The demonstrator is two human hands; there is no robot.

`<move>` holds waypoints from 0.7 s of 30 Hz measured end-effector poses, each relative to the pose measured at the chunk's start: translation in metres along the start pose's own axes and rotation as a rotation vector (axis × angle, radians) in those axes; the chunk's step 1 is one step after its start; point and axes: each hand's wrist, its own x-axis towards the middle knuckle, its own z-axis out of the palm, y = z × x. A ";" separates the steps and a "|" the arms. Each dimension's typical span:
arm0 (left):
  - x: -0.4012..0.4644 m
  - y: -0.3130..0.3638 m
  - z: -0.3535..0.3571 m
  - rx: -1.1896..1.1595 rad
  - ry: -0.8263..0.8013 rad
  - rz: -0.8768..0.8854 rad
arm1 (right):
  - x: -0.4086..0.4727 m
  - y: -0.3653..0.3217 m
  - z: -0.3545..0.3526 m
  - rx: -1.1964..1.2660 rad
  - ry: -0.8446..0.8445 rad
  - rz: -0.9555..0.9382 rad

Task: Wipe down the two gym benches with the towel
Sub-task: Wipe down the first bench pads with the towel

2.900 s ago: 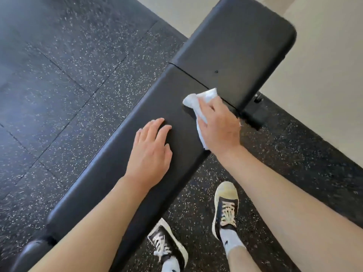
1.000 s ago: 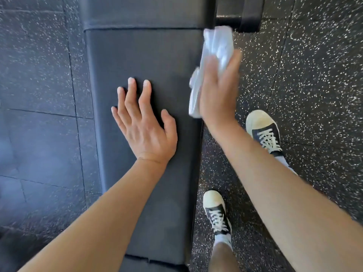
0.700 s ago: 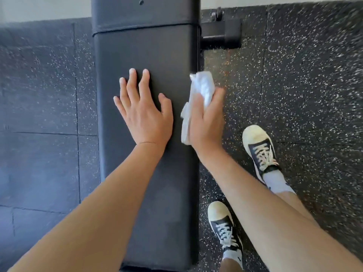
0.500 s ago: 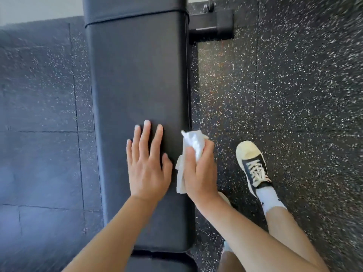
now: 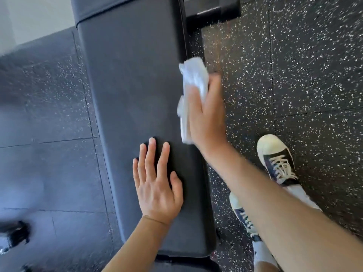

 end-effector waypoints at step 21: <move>0.000 0.002 -0.001 0.031 0.002 -0.014 | -0.049 0.022 -0.019 0.003 -0.032 0.039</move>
